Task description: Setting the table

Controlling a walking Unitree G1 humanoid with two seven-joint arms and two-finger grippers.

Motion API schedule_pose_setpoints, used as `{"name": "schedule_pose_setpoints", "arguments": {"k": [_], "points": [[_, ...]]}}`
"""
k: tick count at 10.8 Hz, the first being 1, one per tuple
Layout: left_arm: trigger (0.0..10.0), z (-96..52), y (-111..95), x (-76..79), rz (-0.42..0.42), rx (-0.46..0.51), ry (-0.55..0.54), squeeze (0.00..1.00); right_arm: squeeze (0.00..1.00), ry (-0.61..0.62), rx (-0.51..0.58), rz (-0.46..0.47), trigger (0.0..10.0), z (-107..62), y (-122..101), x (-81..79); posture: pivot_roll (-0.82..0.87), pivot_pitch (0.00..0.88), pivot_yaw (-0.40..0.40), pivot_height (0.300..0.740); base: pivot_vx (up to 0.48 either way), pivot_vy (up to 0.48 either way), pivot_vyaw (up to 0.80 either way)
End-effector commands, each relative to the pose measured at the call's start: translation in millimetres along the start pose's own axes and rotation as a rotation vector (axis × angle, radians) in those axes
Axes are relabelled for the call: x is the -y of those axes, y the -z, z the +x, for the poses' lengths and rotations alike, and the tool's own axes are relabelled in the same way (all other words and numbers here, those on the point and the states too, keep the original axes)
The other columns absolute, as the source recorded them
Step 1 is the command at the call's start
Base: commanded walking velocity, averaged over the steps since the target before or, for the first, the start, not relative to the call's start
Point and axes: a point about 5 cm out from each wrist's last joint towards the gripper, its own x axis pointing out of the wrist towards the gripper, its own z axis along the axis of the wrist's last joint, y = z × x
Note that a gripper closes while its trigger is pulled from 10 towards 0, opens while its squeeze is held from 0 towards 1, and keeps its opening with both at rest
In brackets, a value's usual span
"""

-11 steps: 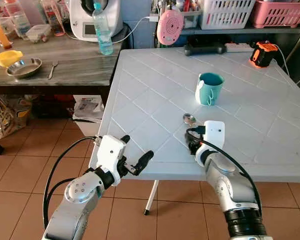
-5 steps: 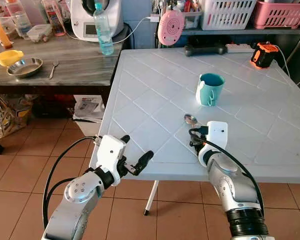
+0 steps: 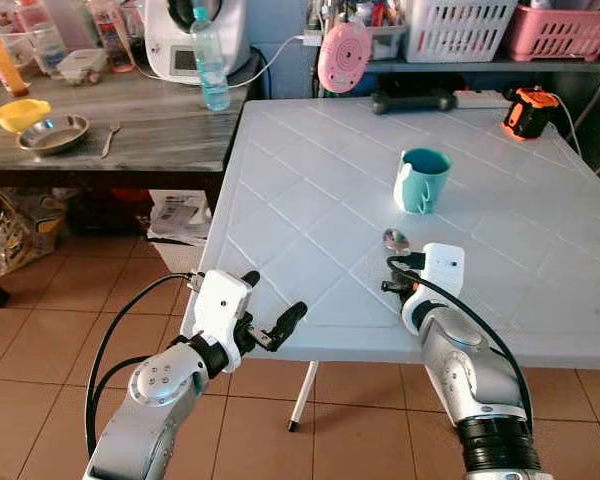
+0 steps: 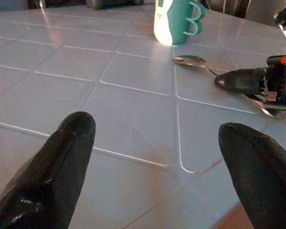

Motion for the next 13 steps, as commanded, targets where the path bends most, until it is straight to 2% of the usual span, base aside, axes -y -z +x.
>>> {"name": "schedule_pose_setpoints", "arguments": {"k": [1,2,3,5,8,9,11,12,13], "points": [[10.0,0.5,-1.2,-2.2,0.008,-0.002,-0.011,0.00,0.00,0.080,-0.059,-0.057,0.0,-1.3,14.7,16.1,0.02,0.044,0.040,0.740,0.000,0.000,0.00],[10.0,0.6,-0.9,-1.9,0.006,-0.002,-0.010,0.00,0.00,0.084,-0.053,-0.101,0.0,-2.1,14.0,17.6,0.01,0.044,0.039,0.740,0.000,0.000,0.00],[10.0,0.7,-0.8,-1.9,0.004,-0.002,-0.011,0.00,0.00,0.084,-0.030,-0.204,0.0,-3.4,12.1,18.2,0.02,0.045,0.037,0.740,0.000,0.000,0.00],[10.0,0.3,1.9,-3.9,0.001,-0.008,-0.015,0.00,0.00,0.089,0.026,-0.542,0.0,-6.0,8.5,19.6,0.02,0.046,0.037,0.740,0.000,0.000,0.00],[10.0,1.6,5.1,-4.2,-0.003,-0.015,-0.008,0.00,0.00,0.086,0.018,-0.828,0.0,-7.2,15.6,22.3,0.01,0.050,0.038,0.740,0.000,0.000,0.00],[10.0,1.6,5.9,-4.3,-0.005,-0.016,-0.006,0.00,0.00,0.082,0.035,-0.894,0.0,-6.4,15.1,22.1,0.01,0.052,0.038,0.740,0.000,0.000,0.00],[10.0,1.1,7.3,-4.1,-0.005,-0.020,-0.006,0.00,0.00,0.071,0.037,-0.934,0.0,-4.7,15.6,20.7,0.01,0.052,0.038,0.740,0.000,0.000,0.00],[10.0,0.6,8.2,-4.0,-0.006,-0.022,-0.004,0.00,1.00,0.015,0.056,-0.920,4.4,-3.6,15.5,10.9,0.01,0.052,0.038,0.740,0.000,0.000,0.00],[10.0,0.8,8.8,-3.9,-0.007,-0.023,-0.002,0.00,1.00,-0.003,0.082,-0.902,10.0,-3.5,14.2,5.3,0.01,0.053,0.038,0.740,0.000,0.000,0.00]]}}
